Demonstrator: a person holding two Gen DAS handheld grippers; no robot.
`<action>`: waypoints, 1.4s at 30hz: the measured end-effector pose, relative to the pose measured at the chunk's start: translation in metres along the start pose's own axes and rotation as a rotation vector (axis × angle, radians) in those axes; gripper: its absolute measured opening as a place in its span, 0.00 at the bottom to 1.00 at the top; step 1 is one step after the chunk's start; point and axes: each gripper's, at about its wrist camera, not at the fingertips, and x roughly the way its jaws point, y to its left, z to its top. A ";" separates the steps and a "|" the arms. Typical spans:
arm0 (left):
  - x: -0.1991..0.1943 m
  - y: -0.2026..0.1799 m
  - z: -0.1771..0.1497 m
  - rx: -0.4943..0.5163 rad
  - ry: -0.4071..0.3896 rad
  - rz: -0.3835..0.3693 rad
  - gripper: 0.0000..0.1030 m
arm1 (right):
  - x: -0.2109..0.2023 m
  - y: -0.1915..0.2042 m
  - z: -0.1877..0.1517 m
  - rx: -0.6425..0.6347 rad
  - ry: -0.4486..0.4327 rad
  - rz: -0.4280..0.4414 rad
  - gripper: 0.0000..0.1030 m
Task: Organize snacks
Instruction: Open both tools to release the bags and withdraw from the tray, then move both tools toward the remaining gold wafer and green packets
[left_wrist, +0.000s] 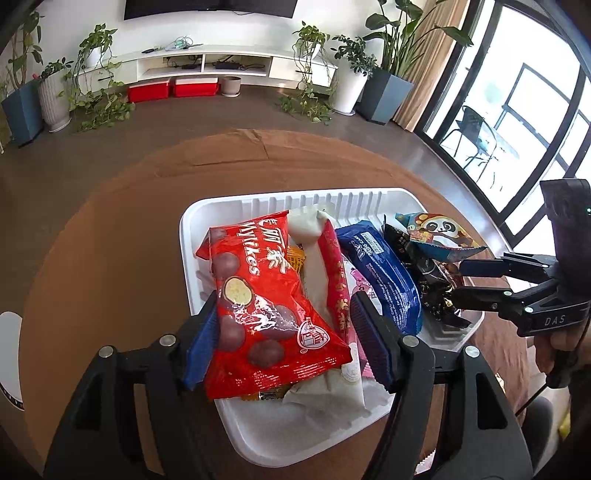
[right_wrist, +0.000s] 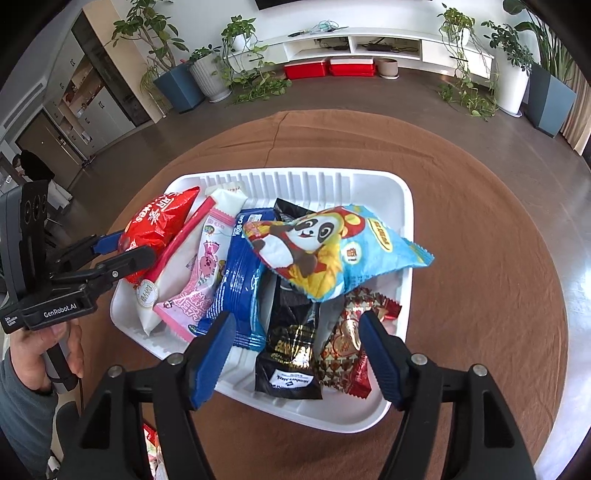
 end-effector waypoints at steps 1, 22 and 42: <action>0.000 -0.001 0.000 0.000 0.000 0.000 0.65 | -0.001 0.000 -0.001 0.003 -0.003 0.002 0.70; -0.094 -0.027 -0.079 -0.013 -0.106 0.017 0.99 | -0.072 0.027 -0.062 0.046 -0.195 0.050 0.85; -0.124 -0.119 -0.239 -0.049 0.028 0.048 0.99 | -0.094 0.048 -0.213 0.205 -0.258 0.030 0.85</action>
